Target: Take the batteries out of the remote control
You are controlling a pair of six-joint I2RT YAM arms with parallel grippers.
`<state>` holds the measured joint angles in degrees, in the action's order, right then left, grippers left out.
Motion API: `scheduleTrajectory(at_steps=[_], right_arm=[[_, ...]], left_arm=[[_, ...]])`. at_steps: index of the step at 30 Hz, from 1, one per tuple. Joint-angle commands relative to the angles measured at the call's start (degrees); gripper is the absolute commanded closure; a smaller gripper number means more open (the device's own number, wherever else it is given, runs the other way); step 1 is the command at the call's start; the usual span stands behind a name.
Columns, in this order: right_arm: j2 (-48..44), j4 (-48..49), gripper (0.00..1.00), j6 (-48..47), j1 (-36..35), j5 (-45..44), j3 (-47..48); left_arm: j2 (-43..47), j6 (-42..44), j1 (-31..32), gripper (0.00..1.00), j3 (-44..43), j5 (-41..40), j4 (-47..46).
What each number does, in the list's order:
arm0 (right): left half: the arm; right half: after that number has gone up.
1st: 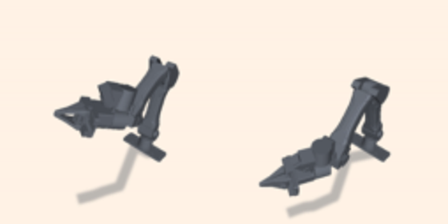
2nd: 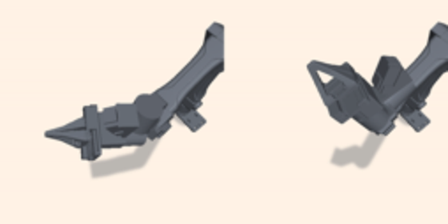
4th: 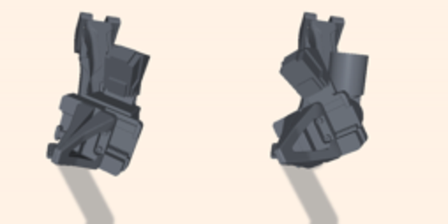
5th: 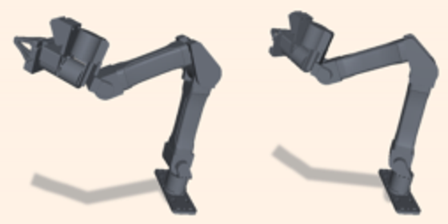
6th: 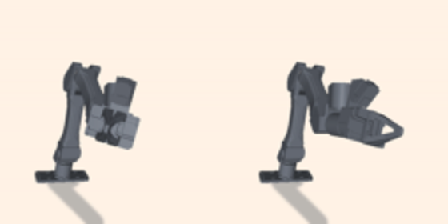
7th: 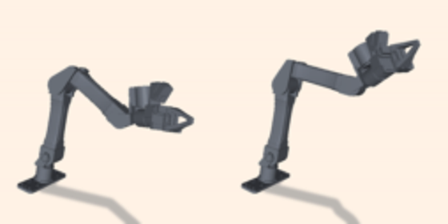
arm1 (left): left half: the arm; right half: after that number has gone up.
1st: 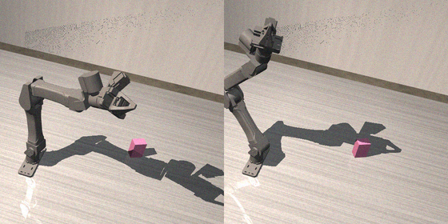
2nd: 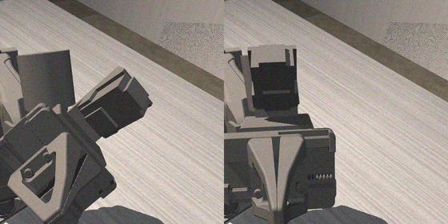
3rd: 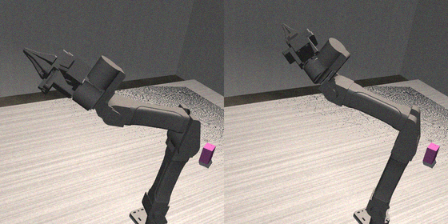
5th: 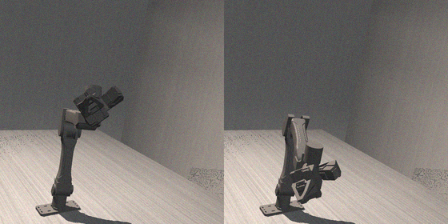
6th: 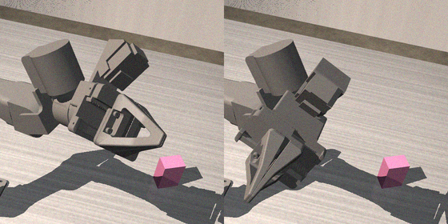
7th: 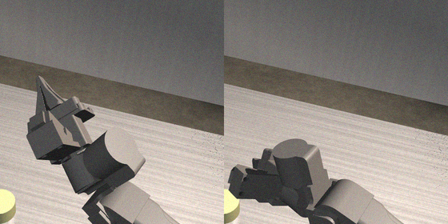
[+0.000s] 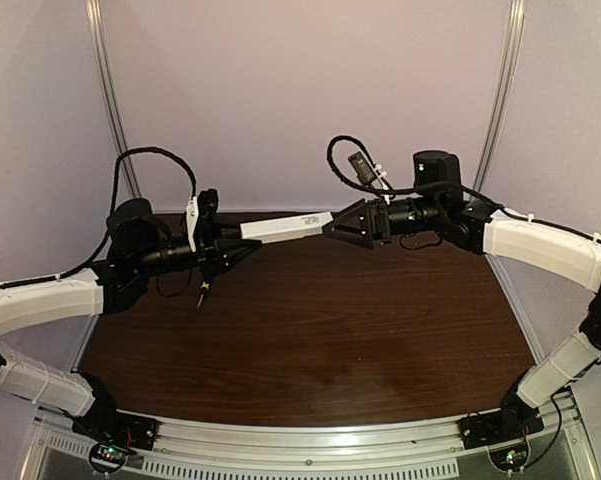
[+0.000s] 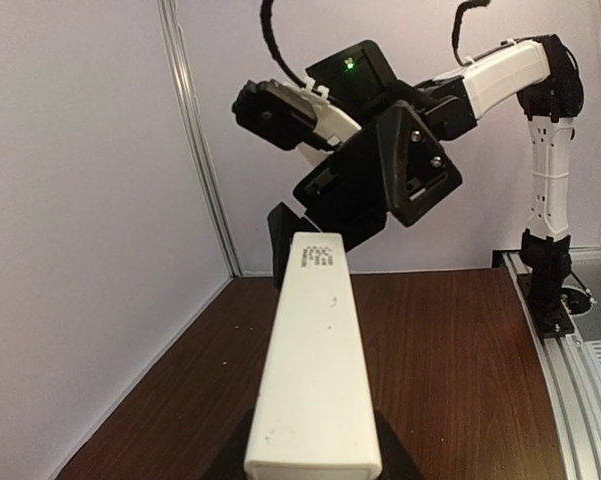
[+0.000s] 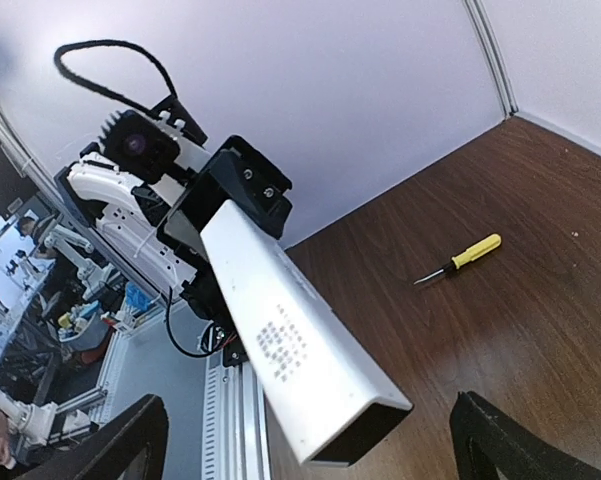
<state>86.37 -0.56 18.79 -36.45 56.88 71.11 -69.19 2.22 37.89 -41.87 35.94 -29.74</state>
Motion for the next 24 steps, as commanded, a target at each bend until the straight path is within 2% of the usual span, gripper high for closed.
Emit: scheduleTrajectory(at_steps=[1,6,11,18,24], right_arm=[[-4.5,6.4,0.0,-8.7,0.1,-1.7,-4.3],[-6.5,10.3,0.0,-14.0,0.0,-3.3,-7.8],[-6.6,14.8,0.0,-17.4,-0.8,-3.4,-9.4],[-5.2,21.9,0.03,-15.0,-2.0,-0.5,-9.3],[-3.1,22.6,0.09,-14.5,-3.6,0.0,-7.8]], left_arm=[[-0.4,-4.6,0.2,1.0,-2.1,0.9,-3.2],[-2.3,-10.8,-0.8,1.0,-4.3,4.3,-4.3],[-4.1,-17.4,-2.2,1.0,-5.0,9.8,-9.3],[-4.7,-19.2,-2.2,1.0,-4.5,12.8,-11.9],[-5.2,-22.2,-2.3,1.0,-3.5,13.9,-16.9]])
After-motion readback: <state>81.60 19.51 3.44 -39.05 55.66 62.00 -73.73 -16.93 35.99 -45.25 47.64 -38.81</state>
